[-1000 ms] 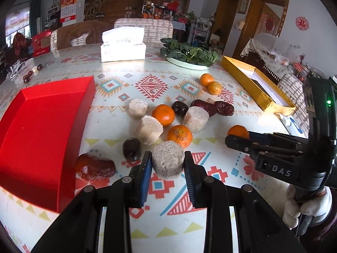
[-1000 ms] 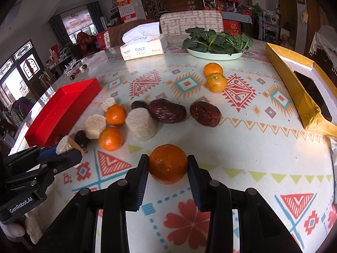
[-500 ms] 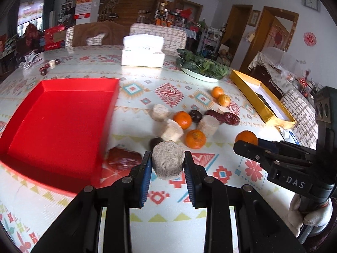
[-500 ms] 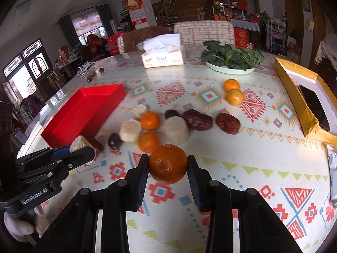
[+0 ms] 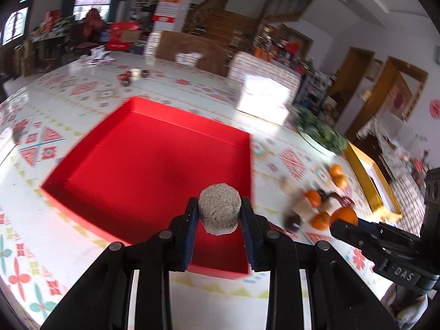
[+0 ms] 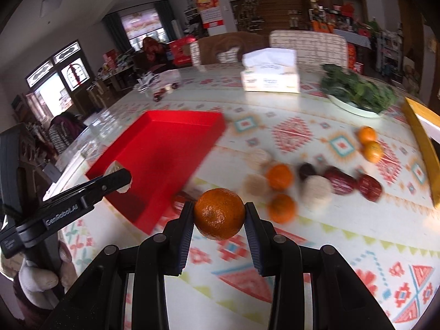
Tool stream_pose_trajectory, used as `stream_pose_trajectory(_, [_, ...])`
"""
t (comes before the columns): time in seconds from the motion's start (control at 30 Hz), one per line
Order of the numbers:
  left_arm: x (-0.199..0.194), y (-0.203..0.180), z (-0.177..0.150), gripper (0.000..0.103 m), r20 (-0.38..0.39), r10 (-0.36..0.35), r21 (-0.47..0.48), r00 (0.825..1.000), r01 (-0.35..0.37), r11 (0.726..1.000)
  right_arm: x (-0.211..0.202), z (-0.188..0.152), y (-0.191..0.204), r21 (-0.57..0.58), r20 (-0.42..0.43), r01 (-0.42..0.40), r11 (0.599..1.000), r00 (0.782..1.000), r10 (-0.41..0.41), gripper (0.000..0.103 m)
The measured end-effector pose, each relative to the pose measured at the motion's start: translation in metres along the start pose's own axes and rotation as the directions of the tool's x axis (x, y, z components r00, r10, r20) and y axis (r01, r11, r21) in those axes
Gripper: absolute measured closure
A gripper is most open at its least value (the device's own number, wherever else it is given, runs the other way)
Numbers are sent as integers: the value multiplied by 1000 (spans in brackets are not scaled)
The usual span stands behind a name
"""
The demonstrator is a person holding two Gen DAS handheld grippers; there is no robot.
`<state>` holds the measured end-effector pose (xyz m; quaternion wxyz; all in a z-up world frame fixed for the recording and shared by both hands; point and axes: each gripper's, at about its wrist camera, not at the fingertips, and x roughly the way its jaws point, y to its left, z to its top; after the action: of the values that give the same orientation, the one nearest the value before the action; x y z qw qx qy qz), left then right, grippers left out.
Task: Organize fruits
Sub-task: 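Carry the rice cake into the red tray and open left tool while right tool carries the orange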
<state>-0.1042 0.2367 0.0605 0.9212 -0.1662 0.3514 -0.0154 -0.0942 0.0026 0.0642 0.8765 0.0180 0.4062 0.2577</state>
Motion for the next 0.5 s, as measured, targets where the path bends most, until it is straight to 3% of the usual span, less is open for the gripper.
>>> stream_pose_trajectory(0.23, [3, 50, 17, 74, 24, 58, -79, 998, -56, 995, 34, 24, 54, -74, -28, -67, 995, 998, 65, 63])
stream_pose_trajectory(0.5, [22, 91, 30, 74, -6, 103, -144, 995, -103, 984, 86, 32, 110, -168, -104, -104, 980, 991, 87, 63])
